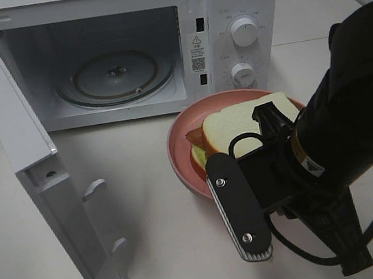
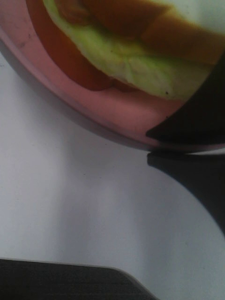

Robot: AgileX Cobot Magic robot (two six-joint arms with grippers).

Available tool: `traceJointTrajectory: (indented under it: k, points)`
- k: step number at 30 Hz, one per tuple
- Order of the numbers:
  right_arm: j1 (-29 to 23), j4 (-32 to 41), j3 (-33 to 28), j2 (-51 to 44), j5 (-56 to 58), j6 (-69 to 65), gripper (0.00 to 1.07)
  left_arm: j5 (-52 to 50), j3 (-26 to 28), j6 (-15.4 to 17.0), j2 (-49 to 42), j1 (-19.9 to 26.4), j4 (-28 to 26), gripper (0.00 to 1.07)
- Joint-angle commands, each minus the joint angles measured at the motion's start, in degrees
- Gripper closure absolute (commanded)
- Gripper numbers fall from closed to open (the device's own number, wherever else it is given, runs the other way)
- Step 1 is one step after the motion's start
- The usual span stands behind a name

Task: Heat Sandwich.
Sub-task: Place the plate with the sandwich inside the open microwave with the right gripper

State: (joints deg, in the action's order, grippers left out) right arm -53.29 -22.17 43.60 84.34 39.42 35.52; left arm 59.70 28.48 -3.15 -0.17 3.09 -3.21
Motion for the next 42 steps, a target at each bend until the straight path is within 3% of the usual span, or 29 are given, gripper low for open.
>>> traceJointTrajectory:
  k: [1, 9, 16, 30, 42]
  points:
    - [0.11, -0.74, -0.17, -0.57, -1.83, 1.55, 1.07, -0.34, -0.17, -0.17, -1.55, 0.06, 0.00, 0.07]
    - [7.39, 7.33, -0.17, -0.57, -1.83, 23.66, 1.07, -0.34, -0.17, -0.17, -1.55, 0.06, 0.00, 0.07]
    - [10.71, 8.08, -0.17, -0.57, -4.70, 33.52, 1.07, -0.34, -0.17, -0.17, -1.55, 0.06, 0.00, 0.07]
    - [10.77, 9.68, 2.58, -0.29, -6.02, 39.65, 1.07, -0.34, -0.17, -0.17, -1.55, 0.06, 0.00, 0.07]
    - [10.77, 13.46, 10.54, 5.84, -5.67, 44.75, 1.07, -0.34, -0.17, -0.17, -1.55, 0.06, 0.00, 0.07]
